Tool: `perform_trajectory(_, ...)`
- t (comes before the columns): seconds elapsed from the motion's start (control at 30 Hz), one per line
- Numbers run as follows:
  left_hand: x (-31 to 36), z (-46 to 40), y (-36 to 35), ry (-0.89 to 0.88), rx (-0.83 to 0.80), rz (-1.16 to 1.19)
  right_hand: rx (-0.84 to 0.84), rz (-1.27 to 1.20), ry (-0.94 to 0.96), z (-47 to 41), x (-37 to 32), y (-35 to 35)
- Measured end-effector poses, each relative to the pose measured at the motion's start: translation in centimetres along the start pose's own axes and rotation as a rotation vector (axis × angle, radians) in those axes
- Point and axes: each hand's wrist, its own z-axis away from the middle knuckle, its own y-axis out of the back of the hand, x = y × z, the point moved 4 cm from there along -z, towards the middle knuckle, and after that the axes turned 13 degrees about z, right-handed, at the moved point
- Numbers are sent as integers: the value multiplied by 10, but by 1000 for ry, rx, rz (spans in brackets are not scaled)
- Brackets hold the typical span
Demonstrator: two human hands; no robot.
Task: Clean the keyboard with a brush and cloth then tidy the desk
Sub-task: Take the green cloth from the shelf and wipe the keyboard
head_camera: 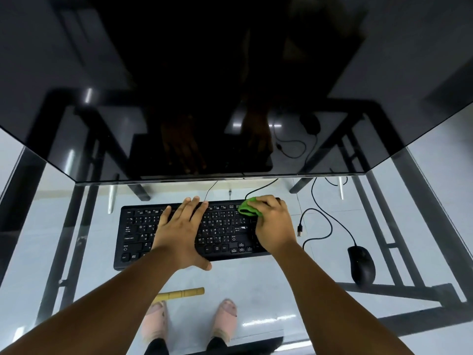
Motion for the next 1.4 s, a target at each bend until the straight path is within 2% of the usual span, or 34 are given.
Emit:
perform_trajectory(0.07, 0, 0, 0, -3, -11, -24, 18, -1, -60, 6, 15, 1)
perform_trajectory(0.2, -2, 2, 0, -11, -32, -48, 98, -221, -442, 9, 44, 11)
perform_trajectory(0.23, -3, 3, 0, -13, -31, -47, 118, -250, -481, 8, 48, 13)
perform_trajectory(0.33, -9, 4, 3, -2, -28, -40, 114, -174, -396, 4, 42, 12)
perform_trajectory(0.5, -16, 7, 5, 29, -18, -30, -44, 72, -240, -4, 7, -1)
perform_trajectory(0.6, -16, 8, 4, 34, -12, -18, -91, 109, -65, -4, -14, -5)
perform_trajectory(0.67, -16, 8, 4, 33, -8, -10, -99, 97, -28, -1, -12, -4)
perform_trajectory(0.87, -20, 12, 3, 43, 6, -1, -104, 134, -282, -6, 17, 12)
perform_trajectory(1.0, -21, 12, 4, 44, 19, 21, -80, 117, -154, -9, -16, 12)
perform_trajectory(1.1, -21, 14, 4, 40, 22, 21, -126, 130, -77, -2, -25, 0)
perform_trajectory(1.3, -30, 17, 6, 56, 43, 43, -116, 134, -329, 0, 2, 9)
perform_trajectory(1.4, -30, 18, 6, 56, 44, 39, -194, 140, -276, -9, -22, 8)
